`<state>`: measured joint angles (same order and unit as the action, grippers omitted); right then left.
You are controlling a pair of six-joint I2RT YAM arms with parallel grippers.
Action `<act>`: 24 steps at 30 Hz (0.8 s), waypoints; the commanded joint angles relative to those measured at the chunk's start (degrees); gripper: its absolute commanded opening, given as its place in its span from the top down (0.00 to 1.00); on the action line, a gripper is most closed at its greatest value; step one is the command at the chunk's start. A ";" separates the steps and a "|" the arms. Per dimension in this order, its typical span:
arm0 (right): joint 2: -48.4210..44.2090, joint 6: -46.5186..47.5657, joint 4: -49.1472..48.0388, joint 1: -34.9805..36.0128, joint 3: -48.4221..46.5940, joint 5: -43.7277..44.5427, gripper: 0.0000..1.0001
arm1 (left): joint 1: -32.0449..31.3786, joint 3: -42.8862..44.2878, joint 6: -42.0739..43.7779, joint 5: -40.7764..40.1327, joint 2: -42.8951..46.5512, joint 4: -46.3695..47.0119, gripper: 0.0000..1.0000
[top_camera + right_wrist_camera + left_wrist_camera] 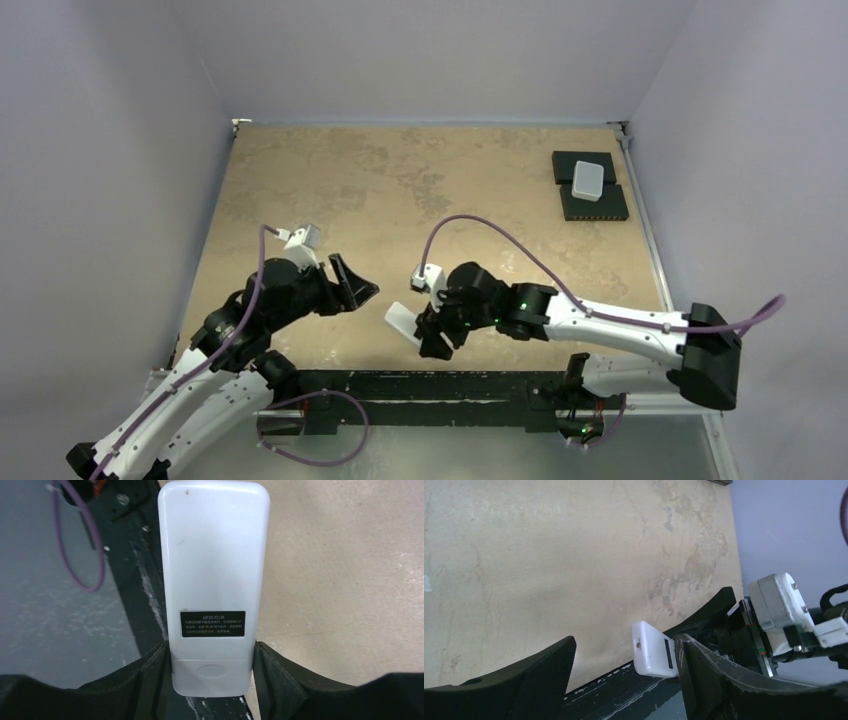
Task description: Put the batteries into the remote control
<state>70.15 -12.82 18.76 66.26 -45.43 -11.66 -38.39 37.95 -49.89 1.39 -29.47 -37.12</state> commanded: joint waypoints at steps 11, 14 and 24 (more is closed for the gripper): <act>-12.89 -19.24 -32.87 -6.03 12.82 -27.91 0.67 | -0.20 -4.94 0.04 21.79 0.93 25.78 0.26; -13.80 -24.06 -41.70 -6.14 15.36 -32.53 0.67 | -0.20 -5.25 0.55 25.19 0.70 28.67 0.26; -10.52 -42.63 -72.61 -6.40 21.43 -39.12 0.68 | -0.19 -7.62 -1.23 36.14 1.69 43.21 0.27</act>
<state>58.02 -44.75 -32.86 60.27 -25.89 -46.17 -38.39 31.00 -49.54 31.27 -28.60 -4.19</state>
